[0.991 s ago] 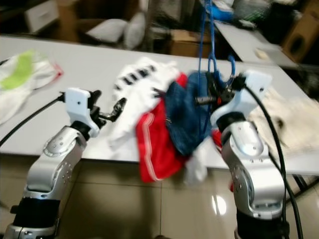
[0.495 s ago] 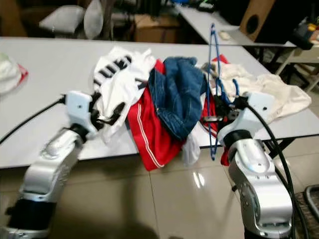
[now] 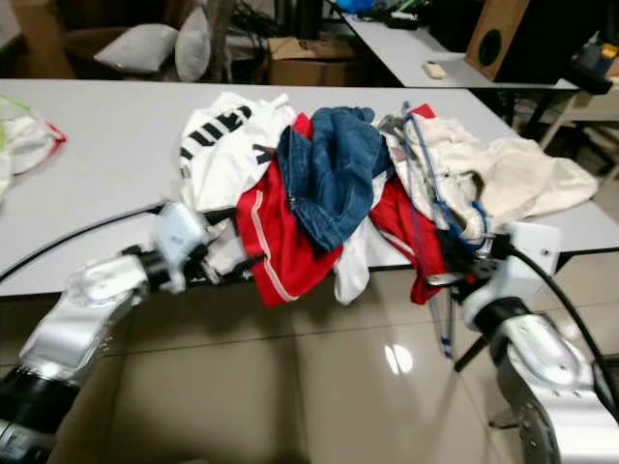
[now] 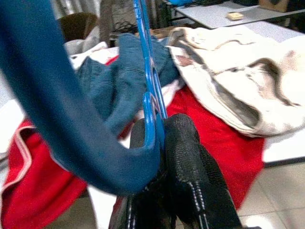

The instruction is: Hang hanger

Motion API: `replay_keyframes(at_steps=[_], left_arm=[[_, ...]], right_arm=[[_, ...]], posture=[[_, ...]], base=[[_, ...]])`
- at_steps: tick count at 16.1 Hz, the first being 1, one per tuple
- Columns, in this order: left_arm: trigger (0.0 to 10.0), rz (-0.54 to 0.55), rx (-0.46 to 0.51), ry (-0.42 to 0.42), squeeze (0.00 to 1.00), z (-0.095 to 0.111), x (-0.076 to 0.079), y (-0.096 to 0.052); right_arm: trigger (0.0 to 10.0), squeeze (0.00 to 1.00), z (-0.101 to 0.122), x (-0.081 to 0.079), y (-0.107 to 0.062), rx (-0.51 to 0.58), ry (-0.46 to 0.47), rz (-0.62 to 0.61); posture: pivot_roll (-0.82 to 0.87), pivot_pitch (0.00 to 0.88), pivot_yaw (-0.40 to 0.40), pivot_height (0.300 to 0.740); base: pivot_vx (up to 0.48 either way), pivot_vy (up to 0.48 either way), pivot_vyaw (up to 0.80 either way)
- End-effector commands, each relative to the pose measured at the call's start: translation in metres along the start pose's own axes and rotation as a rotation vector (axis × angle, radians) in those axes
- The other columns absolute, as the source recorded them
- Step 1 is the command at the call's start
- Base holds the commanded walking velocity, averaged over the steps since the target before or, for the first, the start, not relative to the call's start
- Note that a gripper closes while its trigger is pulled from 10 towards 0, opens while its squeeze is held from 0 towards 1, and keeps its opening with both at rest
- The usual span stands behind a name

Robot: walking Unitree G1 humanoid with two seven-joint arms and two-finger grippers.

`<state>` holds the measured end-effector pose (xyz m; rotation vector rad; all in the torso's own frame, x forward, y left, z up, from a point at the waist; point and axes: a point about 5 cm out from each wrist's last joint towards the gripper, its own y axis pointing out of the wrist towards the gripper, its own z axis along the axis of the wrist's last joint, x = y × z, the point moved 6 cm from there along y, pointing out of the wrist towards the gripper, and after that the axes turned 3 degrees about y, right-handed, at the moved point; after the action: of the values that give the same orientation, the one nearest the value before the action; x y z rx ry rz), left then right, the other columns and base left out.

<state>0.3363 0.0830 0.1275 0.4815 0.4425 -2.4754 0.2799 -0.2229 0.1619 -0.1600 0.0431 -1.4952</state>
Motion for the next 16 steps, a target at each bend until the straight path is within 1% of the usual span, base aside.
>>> replay_keyframes(at_steps=[1, 2, 3, 4, 5, 6, 9, 10, 11, 13, 14, 15, 16], left_arm=[[10.0, -0.101, -0.051, 0.117, 0.05, -0.009, 0.011, 0.007], [10.0, -0.135, -0.070, 0.150, 0.05, -0.013, 0.015, 0.008], [10.0, -0.157, -0.112, 0.199, 0.00, -0.024, 0.017, 0.007], [10.0, -0.171, -0.171, 0.272, 0.00, -0.038, 0.017, 0.004], [10.0, -0.180, -0.193, 0.304, 0.00, -0.043, 0.017, 0.002], [10.0, -0.192, -0.243, 0.348, 0.00, -0.056, 0.018, -0.002], [10.0, -0.171, -0.286, 0.390, 0.00, -0.069, 0.015, -0.006], [10.0, -0.123, -0.281, 0.437, 0.00, -0.071, 0.007, -0.003], [10.0, -0.123, -0.281, 0.437, 0.00, -0.071, 0.007, -0.003], [10.0, -0.086, -0.233, 0.479, 0.00, -0.064, 0.002, -0.001], [10.0, -0.062, -0.191, 0.484, 0.00, -0.055, 0.001, 0.001], [10.0, -0.056, -0.177, 0.483, 0.00, -0.053, 0.001, 0.002], [10.0, -0.042, -0.155, 0.503, 0.00, -0.049, 0.000, 0.006]], right_arm=[[10.0, 0.00, -0.004, 0.016, -0.005, -0.007, -0.015, -0.080], [10.0, 0.00, -0.005, 0.019, -0.006, -0.011, -0.020, -0.098], [10.0, 0.00, -0.004, 0.015, -0.007, -0.001, -0.009, -0.092], [10.0, 0.00, -0.006, 0.009, -0.007, -0.005, -0.018, -0.066], [10.0, 0.00, -0.009, 0.006, -0.006, -0.010, -0.025, -0.057], [10.0, 0.00, -0.011, 0.004, -0.004, -0.010, -0.025, -0.047], [10.0, 0.00, -0.011, 0.001, -0.002, 0.000, -0.016, -0.052], [10.0, 0.00, -0.009, -0.002, -0.001, 0.010, -0.009, -0.046], [10.0, 0.00, -0.009, -0.002, -0.001, 0.010, -0.009, -0.046], [10.0, 0.00, -0.009, -0.001, -0.004, 0.011, -0.013, -0.052], [10.0, 0.00, -0.010, -0.002, -0.004, 0.009, -0.011, -0.050], [10.0, 0.00, -0.011, -0.002, -0.004, 0.007, -0.012, -0.047], [10.0, 0.00, -0.011, -0.004, -0.003, 0.008, -0.011, -0.043]], posture=[[-0.16, 0.000, -0.005, 0.740], [-0.16, 0.000, -0.005, 0.740], [-0.17, 0.000, -0.013, 0.740], [-0.17, 0.000, -0.023, 0.740], [-0.17, 0.000, -0.024, 0.740], [-0.17, 0.000, -0.028, 0.740], [-0.17, 0.000, -0.023, 0.740], [-0.17, 0.000, -0.025, 0.740], [-0.17, 0.000, -0.025, 0.740], [-0.16, 0.000, -0.030, 0.740], [-0.16, 0.000, -0.031, 0.740], [-0.16, 0.000, -0.031, 0.740], [-0.16, 0.000, -0.032, 0.740]], base=[[0.000, 0.000, 0.00], [0.000, 0.000, 0.00], [0.000, 0.000, 0.00], [0.000, 0.000, 0.00], [0.000, 0.000, 0.00], [0.000, 0.000, 0.00], [0.000, 0.000, 0.00], [0.000, 0.000, 0.00], [0.000, 0.000, 0.00], [0.000, 0.000, 0.00], [0.000, 0.000, 0.00], [0.000, 0.000, 0.00], [0.000, 0.000, 0.00]])
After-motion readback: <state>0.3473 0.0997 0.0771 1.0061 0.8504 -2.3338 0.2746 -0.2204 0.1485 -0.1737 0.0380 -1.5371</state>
